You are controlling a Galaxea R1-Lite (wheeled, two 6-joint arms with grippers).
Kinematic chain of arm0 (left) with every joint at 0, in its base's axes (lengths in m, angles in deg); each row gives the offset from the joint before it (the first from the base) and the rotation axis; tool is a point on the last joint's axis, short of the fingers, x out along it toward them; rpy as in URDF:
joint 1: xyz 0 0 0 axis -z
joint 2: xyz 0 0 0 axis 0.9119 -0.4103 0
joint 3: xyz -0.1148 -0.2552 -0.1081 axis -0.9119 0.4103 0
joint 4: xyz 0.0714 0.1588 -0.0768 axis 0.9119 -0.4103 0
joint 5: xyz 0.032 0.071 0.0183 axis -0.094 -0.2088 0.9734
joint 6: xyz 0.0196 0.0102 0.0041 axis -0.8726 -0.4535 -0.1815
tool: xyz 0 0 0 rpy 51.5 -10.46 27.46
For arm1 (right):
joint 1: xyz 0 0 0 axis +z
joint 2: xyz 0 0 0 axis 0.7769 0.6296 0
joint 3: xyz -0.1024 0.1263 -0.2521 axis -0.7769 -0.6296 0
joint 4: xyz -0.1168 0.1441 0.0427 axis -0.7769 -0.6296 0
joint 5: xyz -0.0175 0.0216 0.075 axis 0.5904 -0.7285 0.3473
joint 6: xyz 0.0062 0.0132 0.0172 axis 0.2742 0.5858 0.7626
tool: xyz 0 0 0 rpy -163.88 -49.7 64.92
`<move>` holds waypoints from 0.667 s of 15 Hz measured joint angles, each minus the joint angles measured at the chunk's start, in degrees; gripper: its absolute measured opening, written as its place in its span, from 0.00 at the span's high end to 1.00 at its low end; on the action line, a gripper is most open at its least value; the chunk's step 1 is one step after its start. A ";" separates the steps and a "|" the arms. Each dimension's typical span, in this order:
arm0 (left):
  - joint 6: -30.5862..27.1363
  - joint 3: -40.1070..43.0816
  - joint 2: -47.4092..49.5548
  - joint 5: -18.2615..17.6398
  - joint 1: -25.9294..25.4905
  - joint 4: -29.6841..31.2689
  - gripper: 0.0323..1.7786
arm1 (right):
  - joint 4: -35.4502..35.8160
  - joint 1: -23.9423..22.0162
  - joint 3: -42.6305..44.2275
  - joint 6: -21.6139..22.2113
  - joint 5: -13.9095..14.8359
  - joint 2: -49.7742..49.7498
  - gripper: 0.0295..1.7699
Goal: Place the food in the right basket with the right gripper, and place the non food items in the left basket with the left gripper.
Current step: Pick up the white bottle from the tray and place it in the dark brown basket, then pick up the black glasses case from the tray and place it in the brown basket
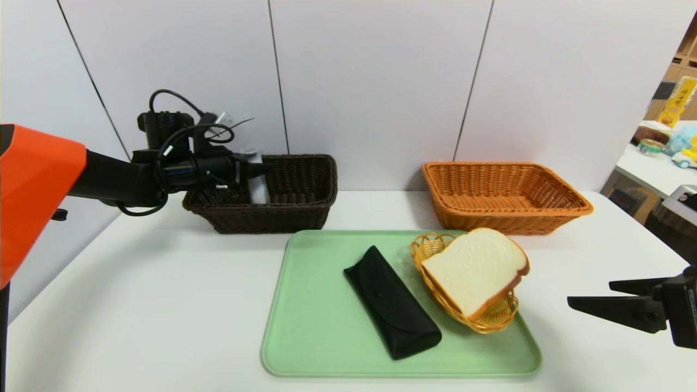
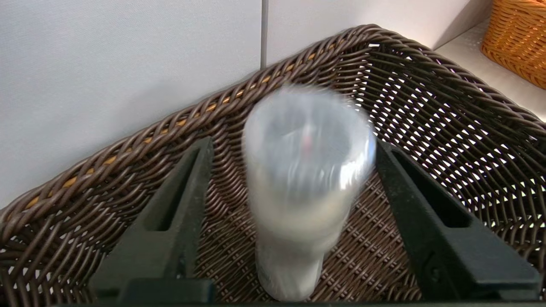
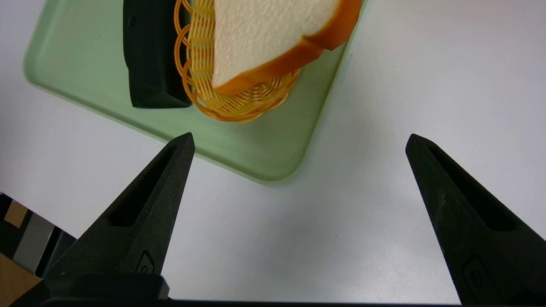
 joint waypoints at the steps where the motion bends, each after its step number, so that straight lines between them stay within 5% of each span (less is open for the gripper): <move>1: 0.07 0.20 0.37 0.00 0.00 -0.02 0.22 | -0.04 0.00 -0.05 -0.02 0.00 -0.04 0.03; 10: 2.40 9.29 11.93 0.44 -0.06 0.24 0.10 | -0.06 -0.02 -0.48 0.16 0.17 -1.44 0.03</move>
